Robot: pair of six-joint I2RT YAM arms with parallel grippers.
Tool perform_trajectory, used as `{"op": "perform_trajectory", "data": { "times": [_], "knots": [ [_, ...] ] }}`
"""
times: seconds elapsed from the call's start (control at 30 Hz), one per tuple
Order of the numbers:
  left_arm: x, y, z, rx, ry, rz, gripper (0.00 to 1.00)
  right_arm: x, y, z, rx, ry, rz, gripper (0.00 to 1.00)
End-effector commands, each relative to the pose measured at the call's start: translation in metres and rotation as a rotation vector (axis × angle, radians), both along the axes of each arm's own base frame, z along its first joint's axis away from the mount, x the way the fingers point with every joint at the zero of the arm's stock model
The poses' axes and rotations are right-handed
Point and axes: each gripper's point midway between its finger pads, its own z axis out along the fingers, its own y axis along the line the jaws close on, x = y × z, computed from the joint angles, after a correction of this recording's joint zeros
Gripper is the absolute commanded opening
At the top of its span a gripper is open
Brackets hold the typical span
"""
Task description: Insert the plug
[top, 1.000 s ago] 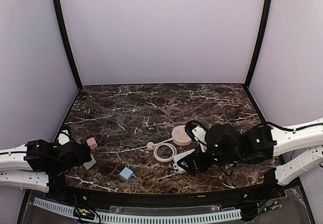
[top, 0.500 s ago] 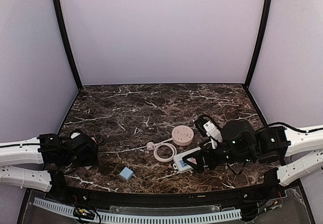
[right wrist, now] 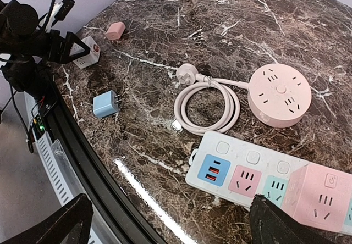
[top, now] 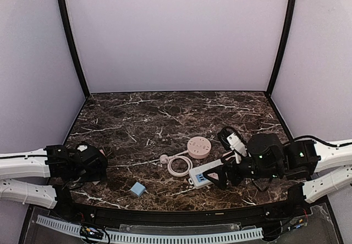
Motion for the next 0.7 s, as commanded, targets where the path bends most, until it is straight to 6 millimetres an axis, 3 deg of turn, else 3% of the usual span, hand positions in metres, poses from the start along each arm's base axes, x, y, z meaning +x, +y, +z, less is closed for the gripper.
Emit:
{"op": "perform_trajectory", "data": {
  "times": [0.0, 0.23, 0.33, 0.43, 0.67],
  "knots": [
    [0.008, 0.004, 0.005, -0.003, -0.048, 0.059, 0.96, -0.005, 0.001, -0.004, 0.008, 0.01, 0.007, 0.99],
    [0.015, 0.0, 0.003, 0.005, -0.051, 0.061, 0.89, -0.009, 0.003, -0.004, 0.011, 0.016, 0.015, 0.99],
    [0.016, -0.002, 0.0, 0.011, -0.044, 0.051, 0.81, -0.011, 0.003, -0.004, 0.011, 0.019, 0.013, 0.99],
    [0.018, -0.01, -0.002, -0.001, -0.038, 0.019, 0.72, -0.012, 0.003, -0.005, 0.01, 0.02, 0.015, 0.99],
    [0.016, -0.027, -0.01, -0.025, 0.022, -0.069, 0.63, -0.015, 0.001, -0.006, 0.008, 0.022, 0.014, 0.99]
  ]
}}
